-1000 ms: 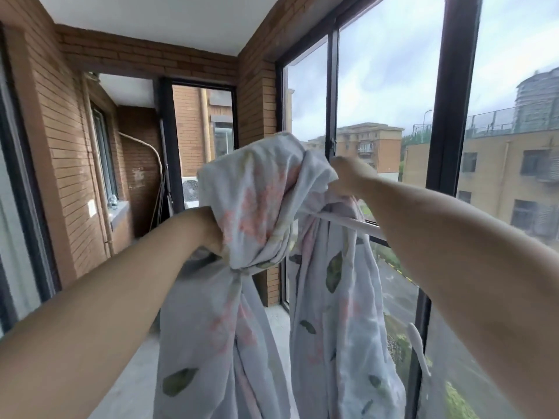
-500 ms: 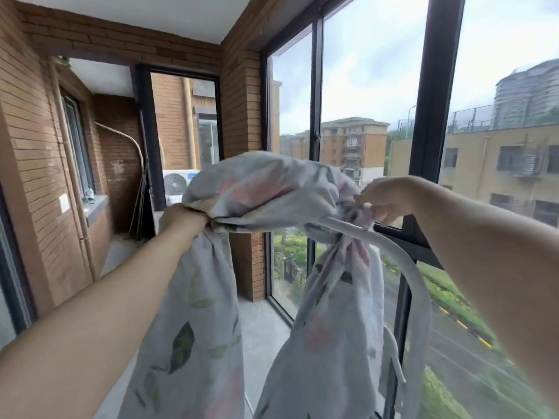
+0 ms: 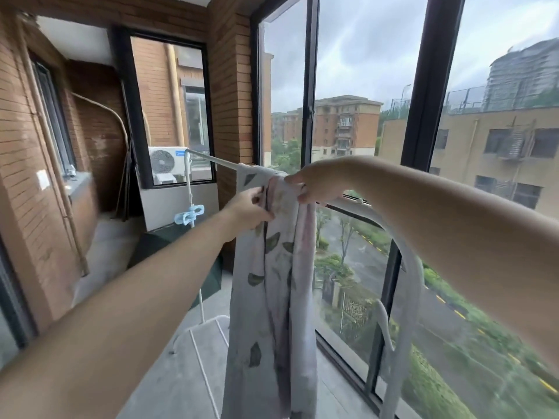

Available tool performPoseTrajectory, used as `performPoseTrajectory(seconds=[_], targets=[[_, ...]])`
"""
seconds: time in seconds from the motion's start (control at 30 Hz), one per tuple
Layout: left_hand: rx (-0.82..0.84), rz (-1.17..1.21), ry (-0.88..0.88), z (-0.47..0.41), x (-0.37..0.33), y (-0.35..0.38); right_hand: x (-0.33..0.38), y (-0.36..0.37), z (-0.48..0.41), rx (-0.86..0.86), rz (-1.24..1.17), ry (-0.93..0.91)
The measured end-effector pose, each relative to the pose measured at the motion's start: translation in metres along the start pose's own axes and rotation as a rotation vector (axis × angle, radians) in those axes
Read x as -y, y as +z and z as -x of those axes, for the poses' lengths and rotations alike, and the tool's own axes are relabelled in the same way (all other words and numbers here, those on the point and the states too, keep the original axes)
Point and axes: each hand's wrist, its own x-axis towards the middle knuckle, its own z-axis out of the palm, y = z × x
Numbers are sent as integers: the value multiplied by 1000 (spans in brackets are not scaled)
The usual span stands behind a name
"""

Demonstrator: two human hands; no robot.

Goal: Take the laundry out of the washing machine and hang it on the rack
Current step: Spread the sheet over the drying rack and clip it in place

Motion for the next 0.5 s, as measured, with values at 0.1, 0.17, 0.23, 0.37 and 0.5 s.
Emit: performPoseTrajectory(seconds=[0.1, 0.17, 0.23, 0.37, 0.5], targets=[[-13, -20, -6, -1, 6, 3, 12, 10, -3, 5, 46, 50], [-6, -35, -5, 0, 13, 8, 21, 17, -2, 45, 82, 120], [-2, -11, 5, -2, 22, 14, 27, 23, -4, 49, 134, 160], [-81, -6, 22, -4, 35, 20, 35, 25, -1, -69, 103, 219], [-136, -120, -35, -6, 53, 30, 34, 27, 7, -92, 98, 282]])
